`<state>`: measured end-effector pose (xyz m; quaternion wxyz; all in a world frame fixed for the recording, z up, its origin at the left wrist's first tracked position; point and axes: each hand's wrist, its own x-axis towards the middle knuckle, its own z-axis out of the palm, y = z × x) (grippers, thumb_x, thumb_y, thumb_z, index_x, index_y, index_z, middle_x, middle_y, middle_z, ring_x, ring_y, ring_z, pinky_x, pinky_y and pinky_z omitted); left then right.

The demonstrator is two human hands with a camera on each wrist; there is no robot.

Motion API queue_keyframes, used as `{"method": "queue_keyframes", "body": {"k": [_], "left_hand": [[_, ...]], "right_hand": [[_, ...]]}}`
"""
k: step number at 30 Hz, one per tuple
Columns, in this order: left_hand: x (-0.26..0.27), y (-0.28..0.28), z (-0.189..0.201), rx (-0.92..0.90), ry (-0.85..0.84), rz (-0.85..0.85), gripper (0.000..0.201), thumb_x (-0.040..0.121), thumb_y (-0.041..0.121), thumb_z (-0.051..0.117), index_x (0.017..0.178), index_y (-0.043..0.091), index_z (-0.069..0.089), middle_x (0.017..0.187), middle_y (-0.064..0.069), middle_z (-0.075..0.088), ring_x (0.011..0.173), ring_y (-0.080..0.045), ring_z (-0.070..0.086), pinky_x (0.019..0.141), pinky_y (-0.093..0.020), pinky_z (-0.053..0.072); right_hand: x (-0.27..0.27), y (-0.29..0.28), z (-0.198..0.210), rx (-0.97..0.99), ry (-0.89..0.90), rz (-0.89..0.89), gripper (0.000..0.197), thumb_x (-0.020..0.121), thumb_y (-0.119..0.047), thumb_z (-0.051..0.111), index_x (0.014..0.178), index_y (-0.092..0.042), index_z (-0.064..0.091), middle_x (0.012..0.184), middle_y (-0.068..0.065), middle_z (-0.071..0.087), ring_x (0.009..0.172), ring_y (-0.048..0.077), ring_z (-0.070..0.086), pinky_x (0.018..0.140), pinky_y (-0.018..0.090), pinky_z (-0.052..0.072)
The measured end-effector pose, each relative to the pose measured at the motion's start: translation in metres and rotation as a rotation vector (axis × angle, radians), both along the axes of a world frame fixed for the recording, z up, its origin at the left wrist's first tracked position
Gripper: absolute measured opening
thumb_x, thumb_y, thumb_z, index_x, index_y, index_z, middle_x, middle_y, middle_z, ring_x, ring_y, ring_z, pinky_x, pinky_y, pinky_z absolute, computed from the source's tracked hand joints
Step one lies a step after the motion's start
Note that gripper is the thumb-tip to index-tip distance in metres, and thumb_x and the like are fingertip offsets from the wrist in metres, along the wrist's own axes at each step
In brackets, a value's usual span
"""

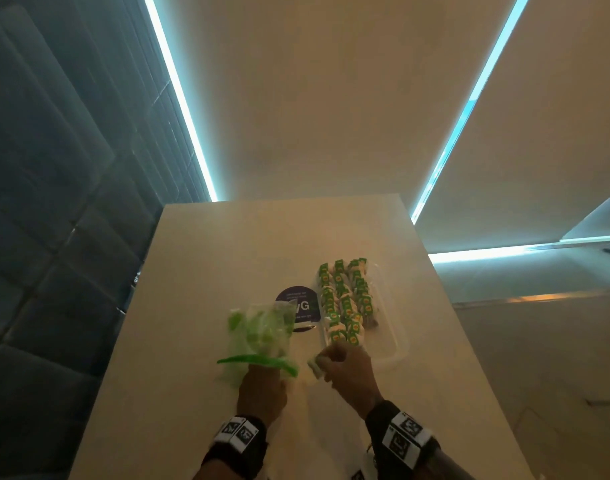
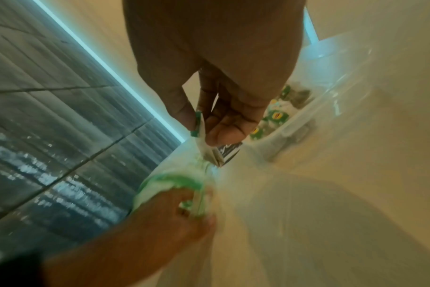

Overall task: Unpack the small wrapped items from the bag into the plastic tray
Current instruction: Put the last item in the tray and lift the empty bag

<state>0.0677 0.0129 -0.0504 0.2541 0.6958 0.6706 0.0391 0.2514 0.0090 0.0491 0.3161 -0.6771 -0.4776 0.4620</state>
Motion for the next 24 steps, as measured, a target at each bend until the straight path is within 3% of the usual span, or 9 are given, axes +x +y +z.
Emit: {"method": "queue_keyframes", "body": {"k": [4, 6, 8, 12, 17, 19, 22, 24], "left_hand": [[-0.005, -0.009, 0.001, 0.118, 0.027, -0.067, 0.05, 0.065, 0.026, 0.075, 0.115, 0.021, 0.07, 0.12, -0.009, 0.067, 0.106, -0.031, 0.066, 0.085, -0.041, 0.056], [-0.006, -0.012, 0.005, 0.138, 0.03, -0.051, 0.051, 0.065, 0.022, 0.076, 0.115, 0.022, 0.068, 0.122, -0.01, 0.066, 0.107, -0.033, 0.064, 0.084, -0.042, 0.056], [-0.005, -0.014, 0.011, 0.115, 0.053, -0.026, 0.045, 0.071, 0.031, 0.067, 0.114, 0.022, 0.067, 0.12, -0.008, 0.064, 0.108, -0.032, 0.06, 0.087, -0.04, 0.054], [-0.007, -0.018, 0.016, 0.064, 0.008, 0.058, 0.06, 0.07, 0.058, 0.052, 0.117, 0.022, 0.063, 0.119, -0.001, 0.059, 0.114, -0.023, 0.051, 0.097, -0.035, 0.046], [-0.008, -0.02, 0.03, 0.107, -0.139, 0.153, 0.069, 0.058, 0.074, 0.058, 0.107, 0.026, 0.067, 0.114, 0.003, 0.059, 0.112, -0.021, 0.051, 0.093, -0.033, 0.047], [-0.01, -0.021, 0.033, 0.124, -0.204, 0.203, 0.064, 0.058, 0.079, 0.058, 0.095, 0.028, 0.065, 0.105, 0.007, 0.059, 0.104, -0.018, 0.051, 0.089, -0.035, 0.048], [-0.011, -0.023, 0.038, 0.169, -0.392, 0.396, 0.056, 0.061, 0.083, 0.059, 0.081, 0.03, 0.057, 0.086, 0.009, 0.057, 0.086, -0.014, 0.053, 0.078, -0.038, 0.05], [-0.011, -0.022, 0.039, 0.178, -0.484, 0.523, 0.055, 0.066, 0.081, 0.057, 0.081, 0.028, 0.057, 0.083, 0.005, 0.058, 0.083, -0.017, 0.055, 0.076, -0.039, 0.049]], "right_hand": [[0.05, 0.022, 0.009, 0.127, -0.155, -0.115, 0.006, 0.087, -0.015, 0.07, 0.082, -0.015, 0.066, 0.079, -0.001, 0.067, 0.066, 0.017, 0.065, 0.056, 0.025, 0.053], [0.083, 0.041, 0.007, 0.142, -0.271, -0.133, 0.007, 0.088, -0.015, 0.067, 0.081, -0.016, 0.064, 0.08, -0.002, 0.066, 0.068, 0.019, 0.065, 0.062, 0.035, 0.058], [0.112, 0.063, 0.002, 0.085, -0.433, -0.068, 0.004, 0.087, -0.015, 0.064, 0.083, -0.015, 0.063, 0.082, 0.0, 0.067, 0.073, 0.021, 0.065, 0.071, 0.045, 0.059], [0.133, 0.094, -0.009, -0.079, -0.702, 0.193, 0.006, 0.086, -0.016, 0.063, 0.091, -0.015, 0.067, 0.099, 0.007, 0.068, 0.087, 0.024, 0.063, 0.084, 0.042, 0.057], [0.125, 0.112, -0.027, -0.167, -0.715, 0.306, 0.008, 0.087, -0.017, 0.063, 0.093, -0.017, 0.068, 0.109, 0.01, 0.063, 0.093, 0.027, 0.063, 0.089, 0.039, 0.055], [0.122, 0.115, -0.034, -0.183, -0.712, 0.315, 0.011, 0.087, -0.018, 0.062, 0.096, -0.016, 0.068, 0.11, 0.011, 0.063, 0.095, 0.028, 0.063, 0.09, 0.04, 0.055], [0.119, 0.116, -0.041, -0.183, -0.692, 0.298, 0.017, 0.089, -0.022, 0.059, 0.103, -0.014, 0.065, 0.112, 0.013, 0.061, 0.097, 0.03, 0.062, 0.091, 0.042, 0.054], [0.118, 0.115, -0.044, -0.153, -0.685, 0.263, 0.02, 0.09, -0.022, 0.058, 0.106, -0.012, 0.062, 0.113, 0.014, 0.061, 0.099, 0.031, 0.061, 0.09, 0.044, 0.053]]}}
